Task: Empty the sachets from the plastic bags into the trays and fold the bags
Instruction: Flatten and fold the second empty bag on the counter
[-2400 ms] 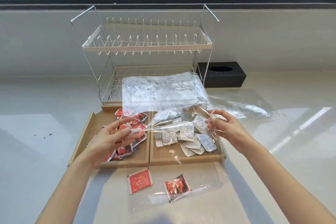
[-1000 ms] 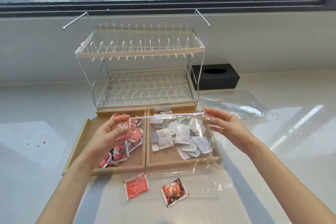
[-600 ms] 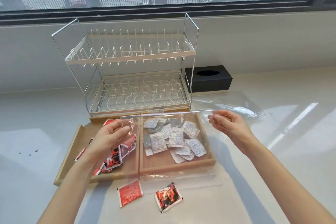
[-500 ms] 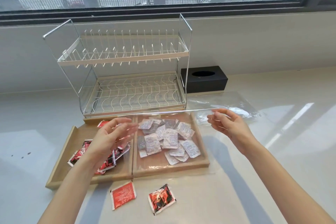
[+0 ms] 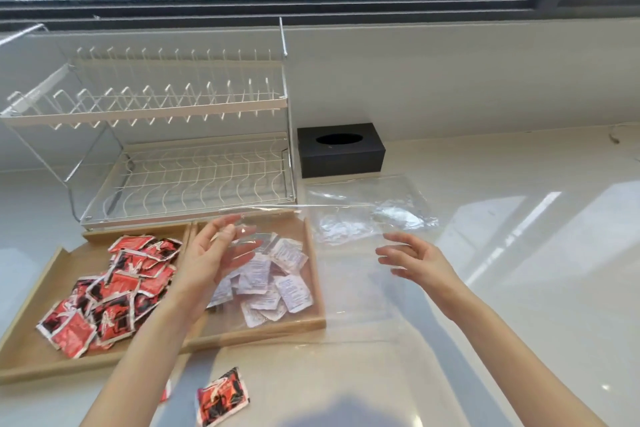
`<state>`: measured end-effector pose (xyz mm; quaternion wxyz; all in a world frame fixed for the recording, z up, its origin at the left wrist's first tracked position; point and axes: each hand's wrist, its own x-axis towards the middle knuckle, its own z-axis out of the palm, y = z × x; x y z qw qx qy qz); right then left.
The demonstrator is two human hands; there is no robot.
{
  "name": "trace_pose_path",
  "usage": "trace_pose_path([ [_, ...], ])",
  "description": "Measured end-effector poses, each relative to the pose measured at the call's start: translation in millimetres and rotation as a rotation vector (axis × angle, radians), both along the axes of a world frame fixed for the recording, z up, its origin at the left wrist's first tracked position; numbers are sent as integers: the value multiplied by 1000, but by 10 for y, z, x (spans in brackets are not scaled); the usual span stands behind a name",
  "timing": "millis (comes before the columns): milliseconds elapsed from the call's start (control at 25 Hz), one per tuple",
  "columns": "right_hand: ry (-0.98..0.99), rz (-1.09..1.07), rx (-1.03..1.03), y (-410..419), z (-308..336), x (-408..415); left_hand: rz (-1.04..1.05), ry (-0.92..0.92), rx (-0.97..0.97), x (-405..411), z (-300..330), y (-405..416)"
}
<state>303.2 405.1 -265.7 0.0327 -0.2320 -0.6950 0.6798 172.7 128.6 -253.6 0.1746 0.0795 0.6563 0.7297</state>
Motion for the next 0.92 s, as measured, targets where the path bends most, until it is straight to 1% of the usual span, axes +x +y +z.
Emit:
trace_pose_path([
  [120,9,-77,-8,345,2,45,-54,-26,-27,69,-50,338],
  [240,22,-160,-53,673,-27,50,-117,-15,-155,161,-139,658],
  [360,-12,-172,-66,930,-99,-28,-119,-6,-249,184,-209,909],
  [440,-28,-190,-82,1091,-146,-145,-98,16,-305,134,-226,1056],
  [520,-34,-234,-113,1243,-171,-297,-35,10,-329,34,-239,1194],
  [640,-50,-278,-94,1461,-192,-571,37,8,-383,-164,-253,1454],
  [760,-45,-273,-69,1633,-243,-866,82,77,-485,-350,-292,1714],
  [920,-83,-211,33,1754,-392,-1180,80,205,-662,-545,-458,1985],
])
